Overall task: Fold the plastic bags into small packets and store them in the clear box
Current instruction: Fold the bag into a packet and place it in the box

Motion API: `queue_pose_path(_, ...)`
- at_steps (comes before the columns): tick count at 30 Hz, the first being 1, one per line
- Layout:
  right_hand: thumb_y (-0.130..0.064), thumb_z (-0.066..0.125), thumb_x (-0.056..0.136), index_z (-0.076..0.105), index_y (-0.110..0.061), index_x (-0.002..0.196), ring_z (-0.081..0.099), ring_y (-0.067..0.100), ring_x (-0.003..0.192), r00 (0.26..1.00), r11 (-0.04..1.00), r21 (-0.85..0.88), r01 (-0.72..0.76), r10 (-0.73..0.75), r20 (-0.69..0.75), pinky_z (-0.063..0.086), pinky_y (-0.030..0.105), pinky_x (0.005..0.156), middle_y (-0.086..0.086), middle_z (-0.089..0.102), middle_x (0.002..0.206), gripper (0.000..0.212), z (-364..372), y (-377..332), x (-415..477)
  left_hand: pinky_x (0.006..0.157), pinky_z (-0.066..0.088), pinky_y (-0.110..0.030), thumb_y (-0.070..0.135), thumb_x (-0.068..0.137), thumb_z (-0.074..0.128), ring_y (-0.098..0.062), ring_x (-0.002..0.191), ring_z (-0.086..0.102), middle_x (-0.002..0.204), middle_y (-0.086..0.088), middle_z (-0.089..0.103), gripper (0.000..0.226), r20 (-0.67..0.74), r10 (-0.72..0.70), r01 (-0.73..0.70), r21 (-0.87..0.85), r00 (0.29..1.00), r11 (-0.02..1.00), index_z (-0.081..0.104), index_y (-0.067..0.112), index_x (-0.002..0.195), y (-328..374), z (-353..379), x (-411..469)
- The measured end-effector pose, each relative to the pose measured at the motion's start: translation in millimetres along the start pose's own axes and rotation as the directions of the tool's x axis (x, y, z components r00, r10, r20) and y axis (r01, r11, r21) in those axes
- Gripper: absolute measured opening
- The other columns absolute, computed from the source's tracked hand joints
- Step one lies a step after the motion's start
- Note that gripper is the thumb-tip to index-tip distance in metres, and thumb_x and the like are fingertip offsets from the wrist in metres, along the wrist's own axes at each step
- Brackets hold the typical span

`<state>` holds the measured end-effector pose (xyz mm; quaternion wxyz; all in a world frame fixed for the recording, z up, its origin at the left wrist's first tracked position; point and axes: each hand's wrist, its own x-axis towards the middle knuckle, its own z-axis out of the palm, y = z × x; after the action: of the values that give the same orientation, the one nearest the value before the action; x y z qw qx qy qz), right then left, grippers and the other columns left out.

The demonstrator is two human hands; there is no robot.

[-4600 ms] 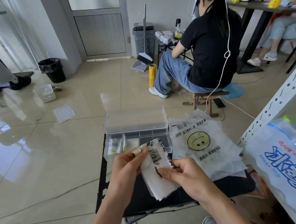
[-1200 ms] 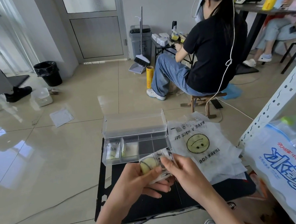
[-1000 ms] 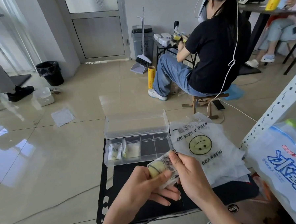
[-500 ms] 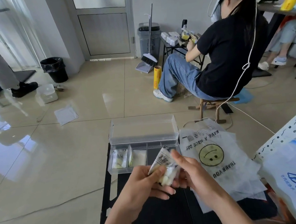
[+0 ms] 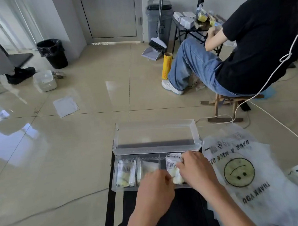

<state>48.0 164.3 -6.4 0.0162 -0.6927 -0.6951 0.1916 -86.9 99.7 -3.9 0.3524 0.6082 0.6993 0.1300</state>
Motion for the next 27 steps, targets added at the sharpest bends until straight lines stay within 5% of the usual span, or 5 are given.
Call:
queue_pose_path(6, -0.03, 0.069, 0.095, 0.052, -0.019, 0.071, 0.06, 0.026, 0.079, 0.998, 0.999, -0.038, 0.034, -0.032, 0.056, 0.044, 0.034, 0.066, 0.002, 0.061, 0.076, 0.032, 16.3, -17.1, 11.5, 0.085, 0.05, -0.038, 0.009, 0.093, 0.046, -0.029, 0.107, 0.061, 0.129, -0.001, 0.053, 0.035, 0.15, 0.071, -0.093, 0.141, 0.986, 0.986, 0.051, 0.014, 0.127, 5.3, 8.2, 6.6)
queue_pose_path(9, -0.032, 0.066, 0.098, 0.058, -0.019, 0.095, 0.068, 0.024, 0.095, 0.997, 0.99, -0.118, 0.08, -0.079, 0.015, 0.039, 0.032, 0.067, 0.002, 0.07, 0.097, 0.015, 16.4, -21.2, 8.9, 0.088, 0.051, -0.04, 0.011, 0.093, 0.046, -0.032, 0.116, 0.063, 0.162, 0.007, 0.032, 0.053, 0.224, 0.061, -0.106, 0.194, 0.973, 0.975, 0.042, 0.017, 0.145, -4.4, 12.3, 9.9)
queue_pose_path(14, -0.054, 0.058, 0.1, 0.065, -0.02, 0.108, 0.067, 0.022, 0.098, 0.993, 0.991, -0.107, 0.078, -0.087, -0.085, 0.044, 0.03, 0.07, 0.001, 0.067, 0.106, 0.035, 14.4, -26.5, 2.0, 0.078, 0.039, -0.033, 0.022, 0.102, 0.047, -0.036, 0.12, 0.063, 0.174, 0.008, -0.007, 0.063, 0.309, -0.032, -0.061, 0.287, 0.95, 0.956, 0.022, 0.018, 0.16, -0.1, 17.6, 10.1)
queue_pose_path(21, -0.043, 0.058, 0.102, 0.059, -0.024, 0.103, 0.066, 0.017, 0.094, 0.981, 0.994, -0.107, -0.013, -0.008, -0.192, 0.043, 0.027, 0.066, -0.007, 0.067, 0.103, 0.019, 18.2, -17.1, 3.2, 0.08, 0.035, -0.034, 0.025, 0.103, 0.046, -0.035, 0.129, 0.059, 0.175, 0.003, -0.003, 0.047, 0.3, -0.102, 0.009, 0.297, 0.948, 0.955, 0.039, 0.013, 0.148, 5.8, 20.0, 10.3)
queue_pose_path(27, -0.033, 0.059, 0.103, 0.069, -0.024, 0.101, 0.069, 0.019, 0.093, 0.989, 0.989, -0.142, -0.031, 0.009, -0.148, 0.052, 0.032, 0.069, -0.007, 0.071, 0.105, 0.014, 27.0, -14.5, 12.8, 0.081, 0.042, -0.038, 0.017, 0.1, 0.046, -0.04, 0.117, 0.063, 0.172, 0.007, 0.01, 0.062, 0.3, 0.074, -0.154, 0.254, 0.951, 0.955, 0.026, 0.019, 0.159, 5.8, 26.6, 12.0)
